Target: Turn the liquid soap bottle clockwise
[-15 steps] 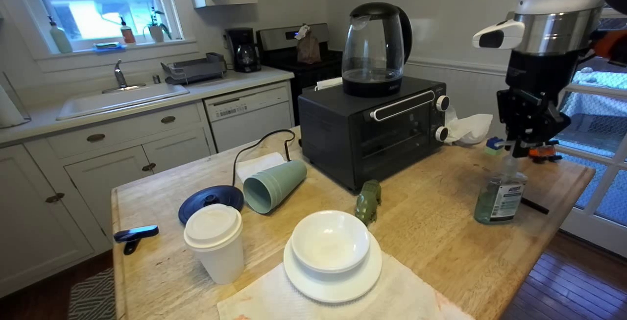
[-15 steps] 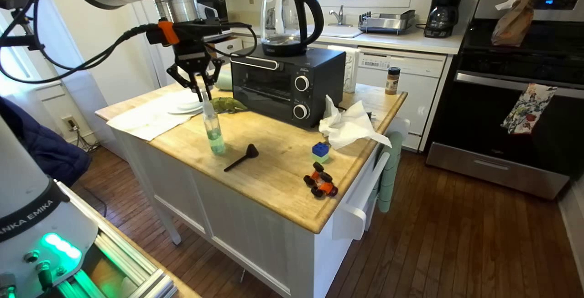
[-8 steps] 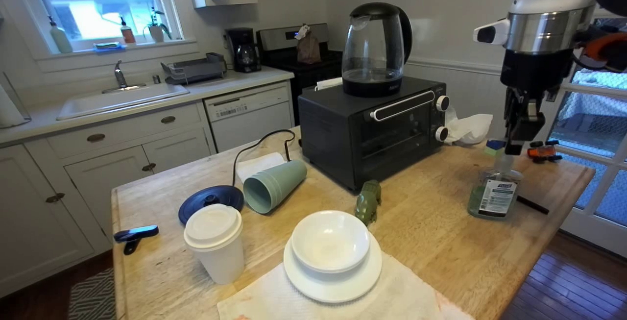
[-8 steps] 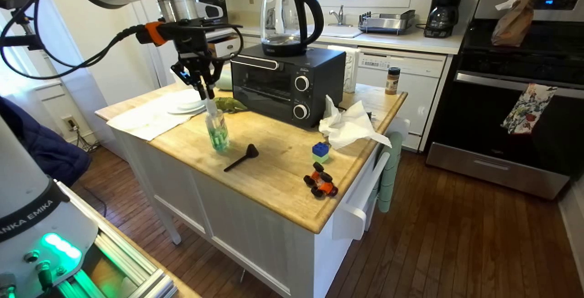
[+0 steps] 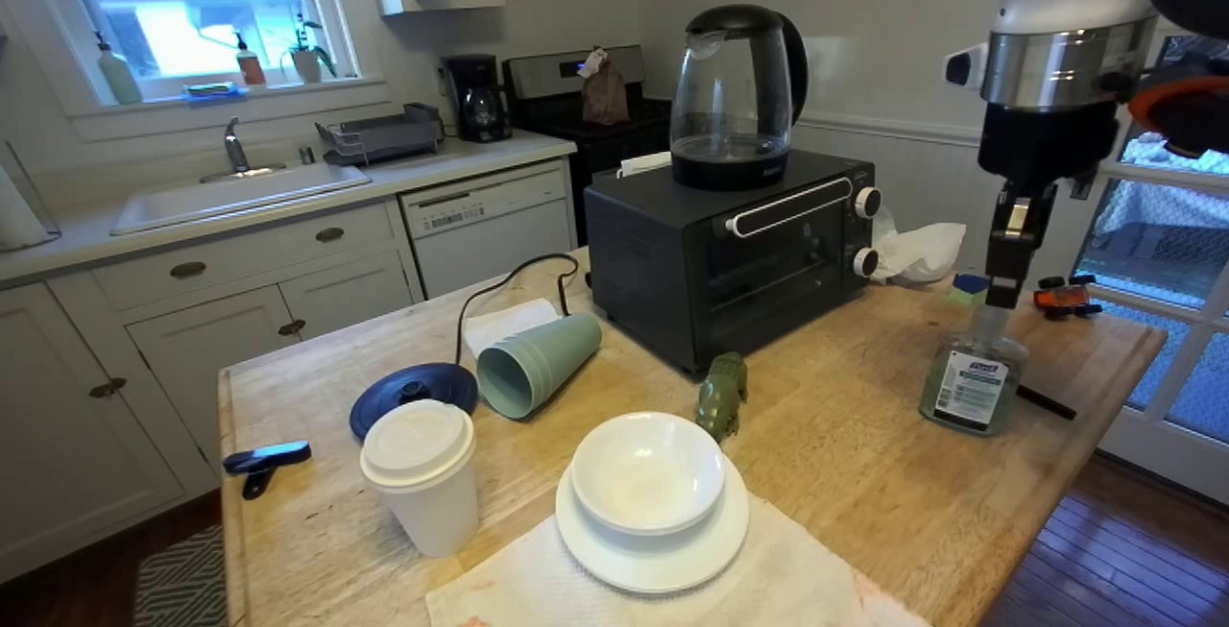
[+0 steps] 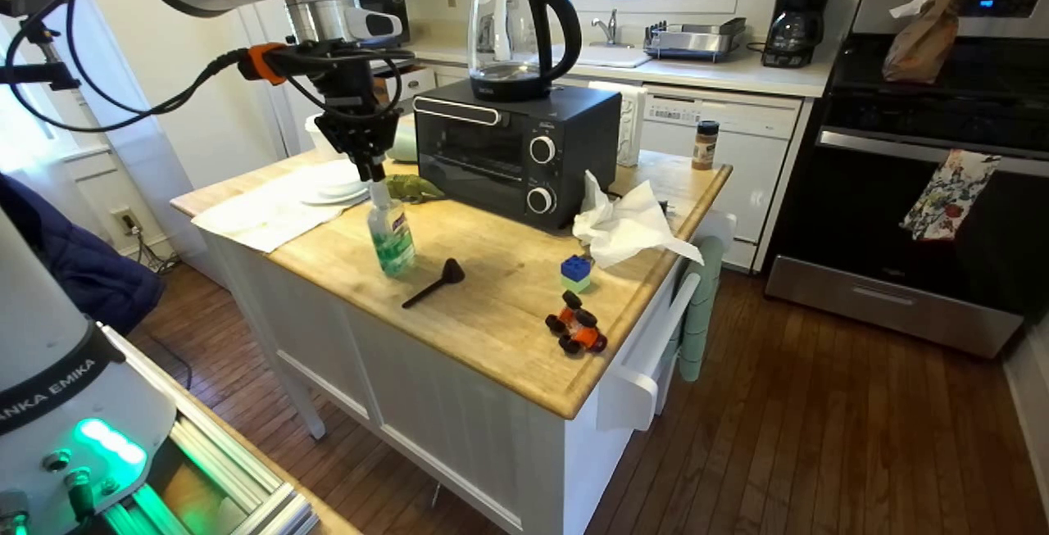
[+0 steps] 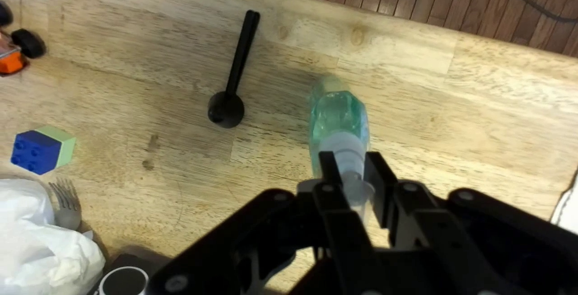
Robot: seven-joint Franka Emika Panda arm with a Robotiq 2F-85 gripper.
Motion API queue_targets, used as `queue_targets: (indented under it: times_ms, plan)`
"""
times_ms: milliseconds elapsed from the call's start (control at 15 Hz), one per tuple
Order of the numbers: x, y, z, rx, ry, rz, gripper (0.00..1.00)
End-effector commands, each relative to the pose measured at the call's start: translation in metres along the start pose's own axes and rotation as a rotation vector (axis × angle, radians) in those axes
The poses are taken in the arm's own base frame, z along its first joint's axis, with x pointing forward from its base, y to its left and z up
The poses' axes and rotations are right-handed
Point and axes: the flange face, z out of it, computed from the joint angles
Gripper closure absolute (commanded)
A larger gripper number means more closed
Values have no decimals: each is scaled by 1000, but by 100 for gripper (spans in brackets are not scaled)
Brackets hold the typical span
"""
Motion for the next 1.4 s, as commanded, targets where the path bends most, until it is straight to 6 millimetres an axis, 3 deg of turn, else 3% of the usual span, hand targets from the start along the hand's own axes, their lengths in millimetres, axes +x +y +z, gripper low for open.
queue_targets:
  times_ms: [0, 600, 667, 733, 1000, 1200, 1333]
  plan:
    - [8, 3, -7, 17, 7, 99, 95]
    - [7, 0, -2, 70, -11, 213, 95]
    - [7, 1, -3, 66, -7, 214, 54]
    - [7, 2, -4, 67, -3, 218, 53]
    - [8, 7, -22, 60, 25, 226, 27]
    - [8, 14, -50, 40, 60, 228, 6]
    - [6, 19, -69, 30, 61, 235, 0]
